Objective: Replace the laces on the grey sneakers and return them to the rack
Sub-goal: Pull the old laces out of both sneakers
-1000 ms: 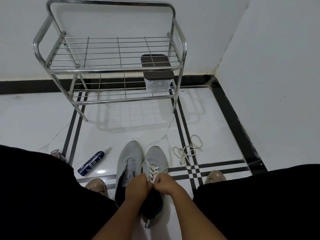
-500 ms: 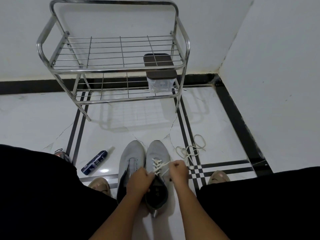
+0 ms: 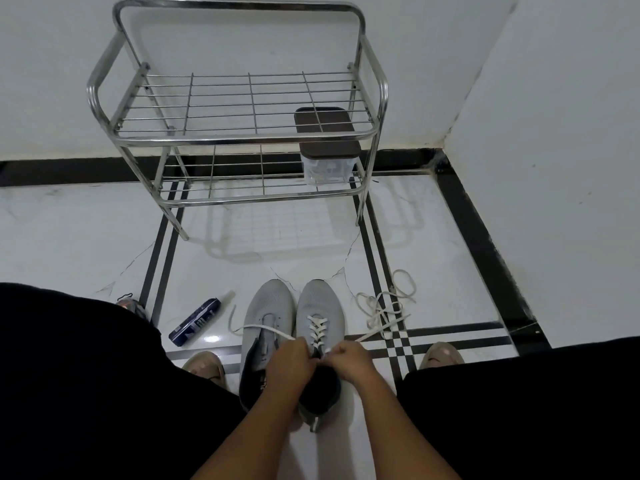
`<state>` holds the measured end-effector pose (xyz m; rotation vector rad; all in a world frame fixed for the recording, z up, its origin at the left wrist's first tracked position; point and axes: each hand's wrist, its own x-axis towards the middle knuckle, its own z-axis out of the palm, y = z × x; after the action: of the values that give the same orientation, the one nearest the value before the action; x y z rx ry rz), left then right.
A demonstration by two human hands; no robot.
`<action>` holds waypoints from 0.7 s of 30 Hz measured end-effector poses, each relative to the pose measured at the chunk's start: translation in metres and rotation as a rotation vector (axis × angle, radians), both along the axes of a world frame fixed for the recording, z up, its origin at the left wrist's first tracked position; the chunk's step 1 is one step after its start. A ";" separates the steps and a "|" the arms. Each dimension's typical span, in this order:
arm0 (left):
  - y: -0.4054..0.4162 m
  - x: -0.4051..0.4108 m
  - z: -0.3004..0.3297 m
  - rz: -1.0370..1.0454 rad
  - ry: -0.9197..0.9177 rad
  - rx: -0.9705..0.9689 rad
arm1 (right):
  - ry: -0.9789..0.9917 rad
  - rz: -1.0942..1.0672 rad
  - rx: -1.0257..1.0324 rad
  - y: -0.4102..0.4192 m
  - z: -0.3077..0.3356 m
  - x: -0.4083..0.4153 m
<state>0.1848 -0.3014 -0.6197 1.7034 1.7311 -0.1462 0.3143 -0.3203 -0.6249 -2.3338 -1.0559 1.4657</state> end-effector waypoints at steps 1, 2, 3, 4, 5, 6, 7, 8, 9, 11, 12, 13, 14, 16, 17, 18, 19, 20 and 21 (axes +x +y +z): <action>-0.003 0.001 -0.004 -0.074 0.041 0.037 | -0.008 0.062 0.017 -0.004 -0.002 -0.003; -0.004 0.001 -0.004 -0.086 0.065 0.058 | -0.055 0.130 0.046 -0.006 -0.005 -0.004; -0.004 0.001 -0.005 -0.082 0.070 0.073 | -0.115 0.181 0.064 -0.008 -0.005 -0.006; -0.003 0.000 -0.005 -0.074 0.067 0.086 | -0.174 0.219 0.082 -0.009 -0.007 -0.007; -0.002 -0.001 -0.007 -0.072 0.071 0.097 | -0.221 0.228 0.097 -0.011 -0.006 -0.009; -0.002 -0.002 -0.008 -0.050 0.065 0.098 | -0.251 0.206 0.111 -0.012 -0.007 -0.010; -0.002 -0.005 -0.009 -0.015 0.056 0.106 | -0.266 0.136 0.114 -0.012 -0.006 -0.011; -0.002 -0.008 -0.011 0.052 0.035 0.112 | -0.282 0.045 0.107 -0.013 -0.006 -0.010; 0.000 -0.012 -0.013 0.135 0.008 0.103 | -0.285 -0.049 0.085 -0.013 -0.005 -0.007; 0.002 -0.017 -0.014 0.205 -0.009 0.055 | -0.276 -0.159 0.058 -0.013 -0.006 0.000; 0.002 -0.017 -0.013 0.174 -0.004 0.041 | -0.256 -0.168 0.042 -0.013 -0.007 0.001; 0.002 -0.014 -0.011 0.132 0.009 0.037 | -0.228 -0.150 0.032 -0.012 -0.008 0.002; 0.001 -0.010 -0.009 0.094 0.031 0.050 | -0.201 -0.112 0.032 -0.011 -0.010 0.002; 0.000 -0.004 -0.005 0.035 0.039 0.124 | -0.161 -0.023 0.050 -0.009 -0.010 0.002; 0.001 -0.001 -0.005 -0.017 0.049 0.181 | -0.150 0.010 0.058 -0.008 -0.010 0.002; 0.001 0.003 -0.005 -0.098 0.061 0.228 | -0.141 0.031 0.063 -0.007 -0.010 0.002; 0.002 0.006 -0.007 -0.193 0.066 0.253 | -0.139 0.047 0.065 -0.007 -0.010 0.002; 0.002 0.010 -0.008 -0.262 0.057 0.256 | -0.137 0.054 0.070 -0.006 -0.010 0.001; 0.003 0.012 -0.009 -0.311 0.067 0.243 | -0.136 0.060 0.070 -0.007 -0.011 0.000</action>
<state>0.1964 -0.2989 -0.6282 2.1641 1.5711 -0.1373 0.3141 -0.3271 -0.6357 -2.4004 -1.2005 1.2823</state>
